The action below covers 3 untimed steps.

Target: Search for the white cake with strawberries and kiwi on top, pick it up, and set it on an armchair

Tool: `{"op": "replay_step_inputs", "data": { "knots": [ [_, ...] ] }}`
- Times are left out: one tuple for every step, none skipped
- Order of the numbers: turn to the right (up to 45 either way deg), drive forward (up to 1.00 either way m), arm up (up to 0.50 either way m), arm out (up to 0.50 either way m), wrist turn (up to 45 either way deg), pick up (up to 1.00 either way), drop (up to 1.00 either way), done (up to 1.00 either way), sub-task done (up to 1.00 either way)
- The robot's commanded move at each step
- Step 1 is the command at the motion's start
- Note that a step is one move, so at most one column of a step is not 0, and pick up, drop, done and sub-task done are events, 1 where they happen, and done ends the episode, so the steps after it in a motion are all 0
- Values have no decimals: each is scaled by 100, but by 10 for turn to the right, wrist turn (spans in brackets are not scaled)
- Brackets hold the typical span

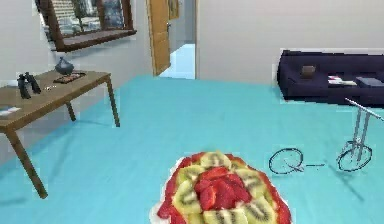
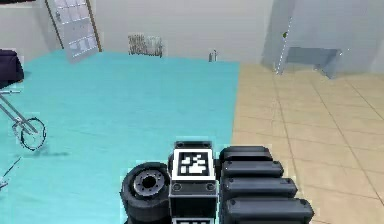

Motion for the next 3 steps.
{"op": "replay_step_inputs", "data": {
  "knots": [
    [0,100,0,0,0,0,0,0,0],
    [0,100,0,0,0,0,0,0,0],
    [-30,0,0,0,0,0,0,0,0]
  ]
}}
